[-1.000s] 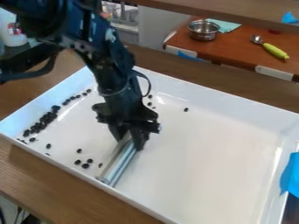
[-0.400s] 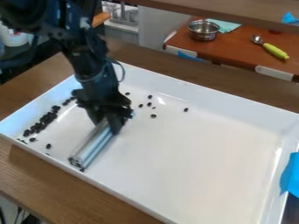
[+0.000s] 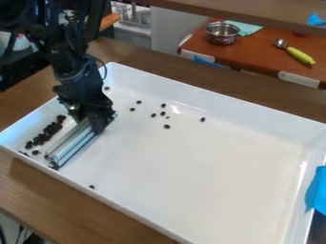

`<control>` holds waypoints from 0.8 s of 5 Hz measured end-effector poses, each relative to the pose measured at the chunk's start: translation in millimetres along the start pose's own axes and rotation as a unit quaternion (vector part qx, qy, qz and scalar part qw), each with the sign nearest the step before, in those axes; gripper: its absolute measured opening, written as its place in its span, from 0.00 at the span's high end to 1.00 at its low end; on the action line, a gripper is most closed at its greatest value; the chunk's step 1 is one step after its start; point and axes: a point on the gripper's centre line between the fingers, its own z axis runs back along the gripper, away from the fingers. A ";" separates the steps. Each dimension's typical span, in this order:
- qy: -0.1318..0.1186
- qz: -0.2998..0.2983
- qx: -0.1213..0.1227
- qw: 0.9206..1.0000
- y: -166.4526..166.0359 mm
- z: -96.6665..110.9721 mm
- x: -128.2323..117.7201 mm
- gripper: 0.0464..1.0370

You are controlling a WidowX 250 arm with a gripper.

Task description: Sweep into pile

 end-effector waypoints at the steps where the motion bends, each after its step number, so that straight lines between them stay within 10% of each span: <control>1: 0.006 -0.012 0.003 1.000 15.1 0.2 -1.5 0.67; 4: 0.056 0.052 -0.071 0.995 -15.1 13.3 -1.2 0.67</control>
